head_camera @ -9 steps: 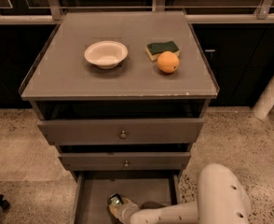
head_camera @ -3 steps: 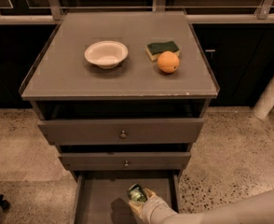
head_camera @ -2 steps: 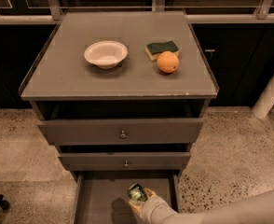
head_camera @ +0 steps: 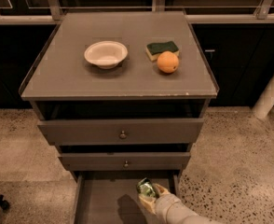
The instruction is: Pick green can from bottom drawer and place on counter
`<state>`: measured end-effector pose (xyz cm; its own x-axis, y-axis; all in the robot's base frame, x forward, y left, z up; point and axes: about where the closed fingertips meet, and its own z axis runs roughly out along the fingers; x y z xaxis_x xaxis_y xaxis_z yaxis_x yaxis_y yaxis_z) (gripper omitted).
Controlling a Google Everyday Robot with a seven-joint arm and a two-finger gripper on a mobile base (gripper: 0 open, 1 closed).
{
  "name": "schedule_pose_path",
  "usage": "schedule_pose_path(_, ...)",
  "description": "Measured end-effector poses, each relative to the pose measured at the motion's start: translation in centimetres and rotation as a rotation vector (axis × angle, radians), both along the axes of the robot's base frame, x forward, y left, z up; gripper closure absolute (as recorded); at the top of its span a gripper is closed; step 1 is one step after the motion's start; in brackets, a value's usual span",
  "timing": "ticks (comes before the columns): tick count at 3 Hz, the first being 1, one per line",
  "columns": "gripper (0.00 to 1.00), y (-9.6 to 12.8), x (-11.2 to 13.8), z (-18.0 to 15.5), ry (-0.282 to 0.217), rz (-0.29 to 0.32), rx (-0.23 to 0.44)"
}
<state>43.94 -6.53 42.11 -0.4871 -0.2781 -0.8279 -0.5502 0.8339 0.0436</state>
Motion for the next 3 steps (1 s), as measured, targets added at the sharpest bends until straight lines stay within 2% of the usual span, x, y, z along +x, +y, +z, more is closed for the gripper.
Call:
schedule_pose_path(1, 1.00, -2.7, 1.0, 3.7, -0.076, 0.012, 0.047)
schedule_pose_path(2, 1.00, -4.1, 1.2, 8.0, -0.185, 0.075, 0.037)
schedule_pose_path(3, 1.00, -4.8, 0.2, 10.9, -0.279, 0.129, 0.031)
